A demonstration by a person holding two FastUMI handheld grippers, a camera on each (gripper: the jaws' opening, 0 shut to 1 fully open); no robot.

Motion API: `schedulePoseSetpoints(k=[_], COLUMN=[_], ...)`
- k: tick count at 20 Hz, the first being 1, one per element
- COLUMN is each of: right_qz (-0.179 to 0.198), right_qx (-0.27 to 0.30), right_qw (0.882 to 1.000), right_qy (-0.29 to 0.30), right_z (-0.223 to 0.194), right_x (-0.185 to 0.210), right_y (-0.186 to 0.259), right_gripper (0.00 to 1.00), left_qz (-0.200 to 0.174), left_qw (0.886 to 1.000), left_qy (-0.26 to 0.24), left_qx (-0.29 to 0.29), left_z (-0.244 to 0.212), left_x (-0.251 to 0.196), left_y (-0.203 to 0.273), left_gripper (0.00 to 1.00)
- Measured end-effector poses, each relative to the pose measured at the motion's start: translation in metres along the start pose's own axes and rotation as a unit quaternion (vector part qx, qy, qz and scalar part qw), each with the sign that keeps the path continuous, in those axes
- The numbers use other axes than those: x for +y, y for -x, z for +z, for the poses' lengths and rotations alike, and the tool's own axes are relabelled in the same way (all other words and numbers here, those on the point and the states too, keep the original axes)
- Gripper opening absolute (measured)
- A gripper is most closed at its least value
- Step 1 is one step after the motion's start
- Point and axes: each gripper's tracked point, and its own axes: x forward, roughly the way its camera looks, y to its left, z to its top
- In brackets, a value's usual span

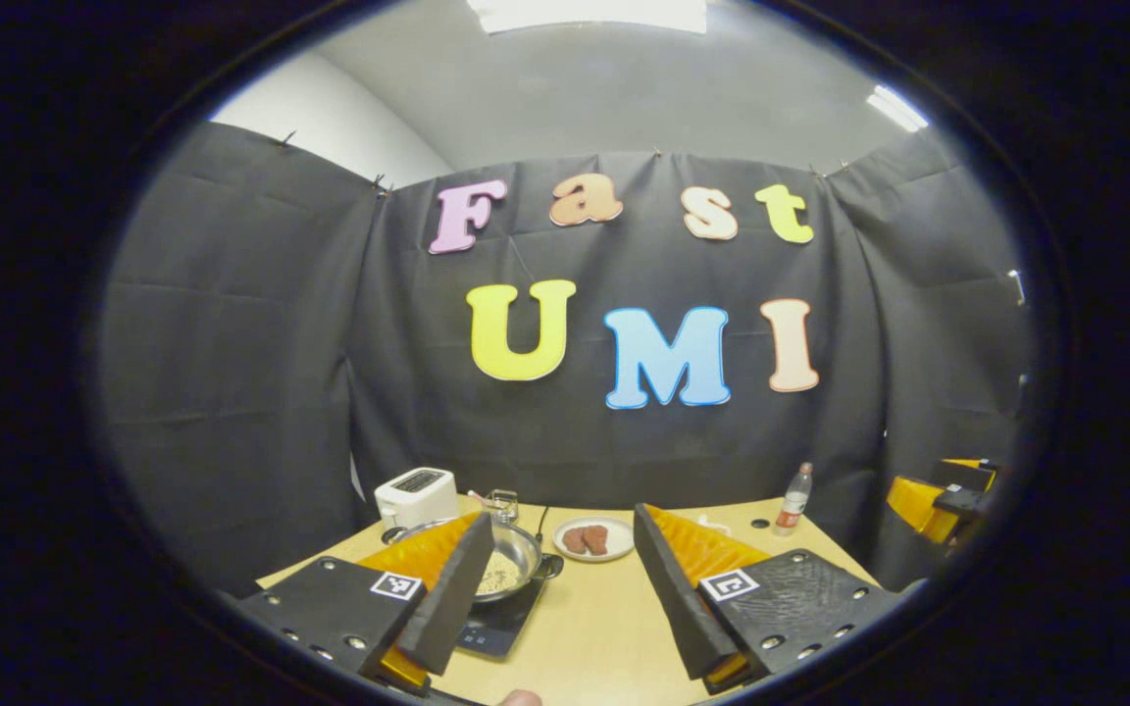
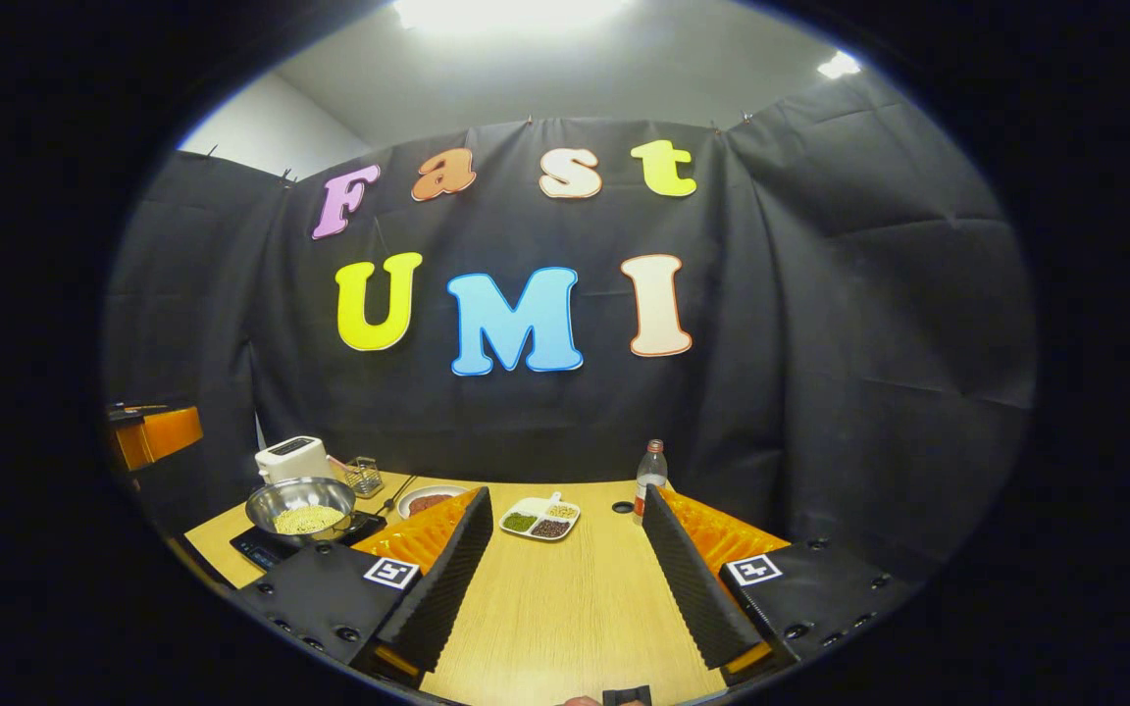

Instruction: First push the handle of the pot to place it horizontally, then grasp the pot with both hands and set it on the induction cooktop.

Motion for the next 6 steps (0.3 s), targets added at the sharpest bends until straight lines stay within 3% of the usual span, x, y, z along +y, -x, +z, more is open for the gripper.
schedulePoseSetpoints(k=[5, 6], right_qz=[-0.011, 0.003], right_qx=[0.018, 0.024], right_qw=[0.999, 0.999], right_qy=[-0.026, -0.034], right_z=[-0.02, -0.023], right_x=[0.023, 0.04], right_y=[0.018, 0.02], right_gripper=[0.98, 0.98], left_qz=[0.01, 0.006], left_qw=[0.999, 0.999], left_qy=[-0.033, -0.031], left_qx=[0.013, 0.021], left_z=[-0.011, -0.016], left_x=[0.019, 0.022], left_y=[0.01, 0.013], left_gripper=[0.84, 0.85])
